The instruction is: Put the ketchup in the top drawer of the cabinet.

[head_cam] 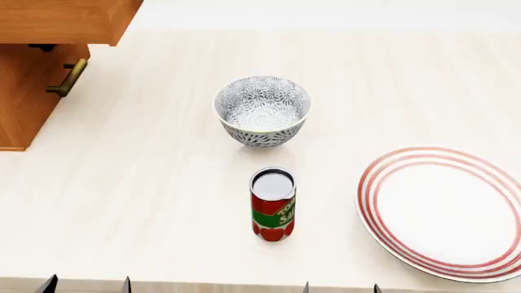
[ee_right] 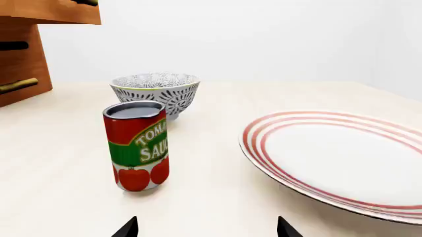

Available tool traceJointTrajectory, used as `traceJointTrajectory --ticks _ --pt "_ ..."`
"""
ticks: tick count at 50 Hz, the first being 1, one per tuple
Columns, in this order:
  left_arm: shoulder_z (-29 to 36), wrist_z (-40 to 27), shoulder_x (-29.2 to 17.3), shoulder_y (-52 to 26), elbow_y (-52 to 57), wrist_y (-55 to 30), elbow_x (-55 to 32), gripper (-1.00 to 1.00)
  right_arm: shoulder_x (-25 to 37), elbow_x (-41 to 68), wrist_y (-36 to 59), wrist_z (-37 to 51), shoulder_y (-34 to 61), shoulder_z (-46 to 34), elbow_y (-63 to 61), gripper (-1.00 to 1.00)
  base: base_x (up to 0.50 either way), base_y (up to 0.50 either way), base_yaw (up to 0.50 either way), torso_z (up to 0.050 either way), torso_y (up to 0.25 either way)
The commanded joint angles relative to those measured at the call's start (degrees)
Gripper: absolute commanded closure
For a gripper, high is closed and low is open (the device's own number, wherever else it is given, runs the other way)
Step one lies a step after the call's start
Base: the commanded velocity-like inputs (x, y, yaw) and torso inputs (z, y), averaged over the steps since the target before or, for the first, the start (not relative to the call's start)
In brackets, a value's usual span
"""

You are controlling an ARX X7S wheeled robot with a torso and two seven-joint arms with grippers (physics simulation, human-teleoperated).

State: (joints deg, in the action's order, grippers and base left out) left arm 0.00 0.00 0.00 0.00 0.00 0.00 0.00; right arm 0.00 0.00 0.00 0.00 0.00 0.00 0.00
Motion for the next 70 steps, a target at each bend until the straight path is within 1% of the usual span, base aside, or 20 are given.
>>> traceJointTrajectory --ticks 1,2,9,11,16,18,24,30,35,36,40,42,43,49,70 --pt "1.84 -1.82 -1.54 -0.27 -0.66 0.44 -1.55 -1.0 3.21 3.22 -0.57 3.91 0.38 -3.95 0.73 -1.0 0.0 0.0 0.0 0.0 0.0" --pt "2.05 -2.38 -1.86 0.38 2.12 -1.11 -1.24 -1.0 3.52 2.84 0.81 4.34 0.07 -4.1 -1.28 -1.0 0.0 0.0 0.0 0.0 0.0" --pt "2.97 -3.49 -3.59 1.17 12.61 -8.41 -1.51 -1.0 5.1 1.56 5.93 5.15 -0.94 -5.62 -11.26 -1.0 0.0 0.0 0.0 0.0 0.0" --pt "2.82 -3.07 -3.91 1.25 14.31 -9.21 -2.74 -1.0 5.48 1.6 7.49 5.17 -0.91 -5.84 -13.63 -1.0 0.0 0.0 0.0 0.0 0.0" --pt "2.94 -4.34 -5.07 0.9 21.09 -13.61 -1.88 -1.0 6.51 1.57 12.03 5.62 -0.43 -5.74 -20.91 -1.0 0.0 0.0 0.0 0.0 0.0" --pt "2.95 -4.57 -5.27 0.79 21.78 -14.16 -1.99 -1.0 6.72 1.75 12.92 5.75 -0.29 -5.77 -21.88 -1.0 0.0 0.0 0.0 0.0 0.0" --pt "2.41 -5.36 -6.66 -0.64 30.4 -19.84 -1.89 -1.0 7.65 2.33 20.43 6.85 1.58 -4.44 -32.3 -1.0 0.0 0.0 0.0 0.0 0.0" --pt "1.64 -6.01 -7.24 -1.62 38.35 -25.01 -3.01 -1.0 8.49 2.69 24.55 7.46 3.23 -3.69 -38.29 -1.0 0.0 0.0 0.0 0.0 0.0" --pt "1.44 -6.55 -7.64 -1.97 42.48 -27.02 -3.44 -1.0 8.81 3.56 27.56 7.86 4.13 -2.95 -42.68 -1.0 0.0 0.0 0.0 0.0 0.0" --pt "1.4 -6.8 -7.71 -2.07 43.89 -28.01 -3.42 -1.0 8.95 4.0 31.94 8.04 6.14 -2.66 -45.73 -1.0 0.0 0.0 0.0 0.0 0.0" --pt "0.84 -7.12 -7.94 -2.48 48.6 -30.87 -4.39 -1.0 8.99 4.69 33.8 8.27 6.8 -2.54 -48.92 -1.0 0.0 0.0 0.0 0.0 0.0" --pt "0.95 -7.43 -8.01 -2.74 49.59 -31.57 -4.38 -1.0 8.91 5.08 34.26 8.48 6.92 -2.24 -50.07 -1.0 0.0 0.0 0.0 0.0 0.0" --pt "0.85 -7.47 -7.91 -2.88 49.56 -31.51 -4.68 -1.0 8.97 4.7 30.78 8.47 5.13 -2.35 -48.94 -1.0 0.0 0.0 0.0 0.0 0.0" --pt "0.96 -7.8 -7.91 -3.11 47.79 -30.01 -5.11 -1.0 9.23 5.28 30.76 8.53 5.55 -2.51 -49.14 -1.0 0.06 0.0 0.0 0.0 0.0" --pt "0.52 -8.65 -8.92 -3.29 45.86 -28.58 -6.76 -1.0 9.92 5.51 31.94 9.83 6.53 -3.97 -48.72 -1.0 0.49 0.0 0.0 0.0 0.0"
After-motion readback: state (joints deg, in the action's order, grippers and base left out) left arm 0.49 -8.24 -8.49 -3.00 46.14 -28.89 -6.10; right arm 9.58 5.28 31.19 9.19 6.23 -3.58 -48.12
